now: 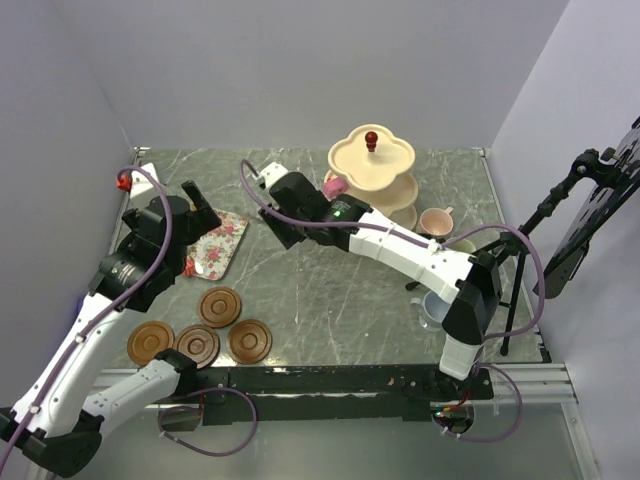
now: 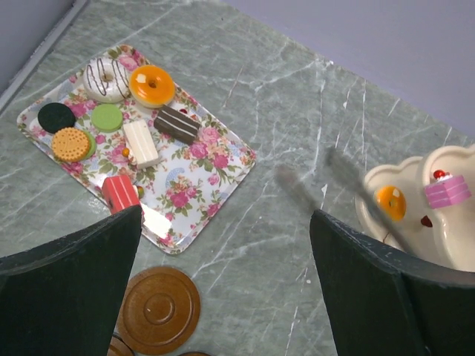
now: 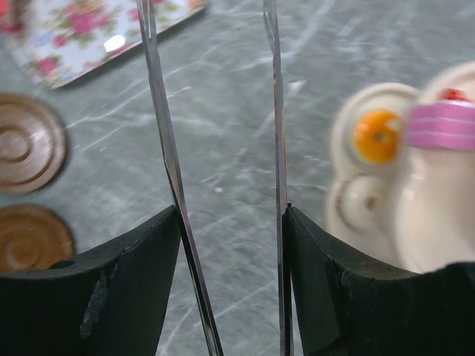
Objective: Serve the afternoon tea
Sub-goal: Place the desert on the desert table, then pick up the desert from the tray.
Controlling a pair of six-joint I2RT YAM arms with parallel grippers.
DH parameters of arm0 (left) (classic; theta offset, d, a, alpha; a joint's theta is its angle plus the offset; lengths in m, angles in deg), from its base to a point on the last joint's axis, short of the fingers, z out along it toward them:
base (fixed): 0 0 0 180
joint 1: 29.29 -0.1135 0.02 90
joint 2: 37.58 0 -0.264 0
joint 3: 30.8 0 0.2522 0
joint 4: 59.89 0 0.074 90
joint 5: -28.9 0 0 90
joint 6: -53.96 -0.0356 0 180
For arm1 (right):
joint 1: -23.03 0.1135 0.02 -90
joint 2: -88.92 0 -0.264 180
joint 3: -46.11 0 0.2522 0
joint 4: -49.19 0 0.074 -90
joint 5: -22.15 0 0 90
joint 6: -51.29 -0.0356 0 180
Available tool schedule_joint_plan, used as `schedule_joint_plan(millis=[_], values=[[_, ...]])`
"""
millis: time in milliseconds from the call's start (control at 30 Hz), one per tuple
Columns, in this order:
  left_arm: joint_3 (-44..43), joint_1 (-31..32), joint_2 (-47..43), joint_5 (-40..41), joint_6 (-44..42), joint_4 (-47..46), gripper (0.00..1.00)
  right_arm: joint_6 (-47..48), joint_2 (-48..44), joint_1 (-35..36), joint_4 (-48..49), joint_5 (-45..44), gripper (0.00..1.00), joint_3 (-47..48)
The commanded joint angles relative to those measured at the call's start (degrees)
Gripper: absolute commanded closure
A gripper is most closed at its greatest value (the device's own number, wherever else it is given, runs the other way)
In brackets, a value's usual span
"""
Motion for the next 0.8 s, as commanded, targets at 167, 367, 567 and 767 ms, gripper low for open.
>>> schedule_joint_plan(millis=[167, 367, 567, 767], values=[[-0.83, 0.03, -6.96, 8.6, 1.03, -2.67, 0.0, -1.8, 6.94, 1.6, 16.01, 21.93, 0.37, -2.15], [-1.0, 0.38, -7.94, 9.75, 0.94, -2.76, 0.0, -4.25, 15.39, 2.48, 9.69, 26.58, 0.38, 7.7], [-0.74, 1.26, -7.23, 8.78, 1.02, -2.4, 0.0, -7.33, 18.11, 2.48, 8.72, 27.83, 0.37, 9.28], [-0.03, 1.78, -7.15, 7.55, 1.03, -2.58, 0.0, -8.83, 20.4, 2.57, 7.93, 29.23, 0.37, 11.04]])
